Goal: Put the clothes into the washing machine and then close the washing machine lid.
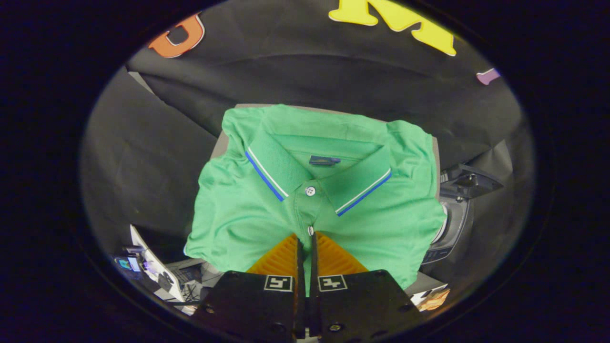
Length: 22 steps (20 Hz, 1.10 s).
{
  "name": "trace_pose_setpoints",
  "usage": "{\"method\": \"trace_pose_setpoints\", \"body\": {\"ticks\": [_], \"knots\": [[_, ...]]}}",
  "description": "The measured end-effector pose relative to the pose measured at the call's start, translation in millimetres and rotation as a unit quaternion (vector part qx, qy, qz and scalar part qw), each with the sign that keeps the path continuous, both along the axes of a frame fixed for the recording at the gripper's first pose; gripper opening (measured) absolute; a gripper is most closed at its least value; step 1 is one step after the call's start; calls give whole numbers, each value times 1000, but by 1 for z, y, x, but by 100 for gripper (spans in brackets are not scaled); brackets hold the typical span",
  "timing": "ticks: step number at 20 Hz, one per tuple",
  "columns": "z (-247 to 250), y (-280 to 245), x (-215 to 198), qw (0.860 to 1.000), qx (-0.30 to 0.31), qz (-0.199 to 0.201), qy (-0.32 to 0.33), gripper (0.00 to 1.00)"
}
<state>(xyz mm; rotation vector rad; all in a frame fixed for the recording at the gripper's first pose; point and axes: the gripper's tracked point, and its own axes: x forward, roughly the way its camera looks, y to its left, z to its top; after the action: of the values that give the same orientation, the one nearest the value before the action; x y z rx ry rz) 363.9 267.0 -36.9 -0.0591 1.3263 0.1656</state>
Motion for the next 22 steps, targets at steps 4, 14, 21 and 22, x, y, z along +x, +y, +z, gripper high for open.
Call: {"method": "trace_pose_setpoints", "body": {"ticks": [4,14,21,22], "knots": [[25,-14,-6,1000,-5,8,-19,6],[82,-25,-23,997,44,-1,-60,6],[166,-24,-35,988,89,13,-129,6],[175,-24,-40,986,96,17,-133,6]]}}
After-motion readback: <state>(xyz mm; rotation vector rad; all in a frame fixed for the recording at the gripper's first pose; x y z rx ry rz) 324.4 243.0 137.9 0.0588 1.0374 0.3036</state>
